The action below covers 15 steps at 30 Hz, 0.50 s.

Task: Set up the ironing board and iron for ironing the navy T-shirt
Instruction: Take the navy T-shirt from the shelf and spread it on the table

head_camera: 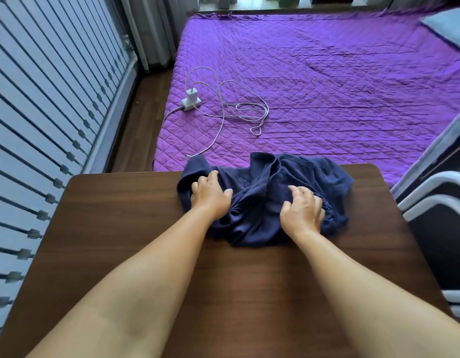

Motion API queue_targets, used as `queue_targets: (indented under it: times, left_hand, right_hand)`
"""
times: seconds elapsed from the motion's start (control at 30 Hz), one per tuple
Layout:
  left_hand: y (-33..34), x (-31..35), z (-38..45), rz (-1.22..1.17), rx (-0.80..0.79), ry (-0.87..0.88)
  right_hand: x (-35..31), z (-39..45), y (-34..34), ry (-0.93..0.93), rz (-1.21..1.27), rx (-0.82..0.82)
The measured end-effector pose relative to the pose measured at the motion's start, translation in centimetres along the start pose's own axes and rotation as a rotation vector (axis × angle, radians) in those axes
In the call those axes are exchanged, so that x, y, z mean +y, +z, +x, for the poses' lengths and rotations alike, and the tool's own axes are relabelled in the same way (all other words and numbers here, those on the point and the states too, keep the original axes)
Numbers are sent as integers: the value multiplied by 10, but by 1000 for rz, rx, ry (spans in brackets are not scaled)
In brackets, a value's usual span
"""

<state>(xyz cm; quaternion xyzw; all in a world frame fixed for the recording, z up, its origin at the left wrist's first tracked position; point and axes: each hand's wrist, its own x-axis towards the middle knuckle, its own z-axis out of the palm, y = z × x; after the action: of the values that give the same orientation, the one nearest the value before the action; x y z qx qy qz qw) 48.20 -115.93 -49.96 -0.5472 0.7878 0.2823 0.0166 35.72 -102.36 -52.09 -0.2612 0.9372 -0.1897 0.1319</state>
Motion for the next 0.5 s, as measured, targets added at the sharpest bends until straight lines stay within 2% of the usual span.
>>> queue_targets:
  times: [0.13,0.33,0.43,0.5]
  left_hand:
    - [5,-5,0,-31,65,-146]
    - [-4,-14,2,-188,365,-340]
    - [-3,-2,2,-213,468,-286]
    - [6,13,1,-199,384,-172]
  right_hand:
    - [22,15,-14,33,-7,24]
    - [44,31,-26,114,58,-13]
    - [44,35,-27,86,116,-4]
    - [40,39,-29,73,183,-37]
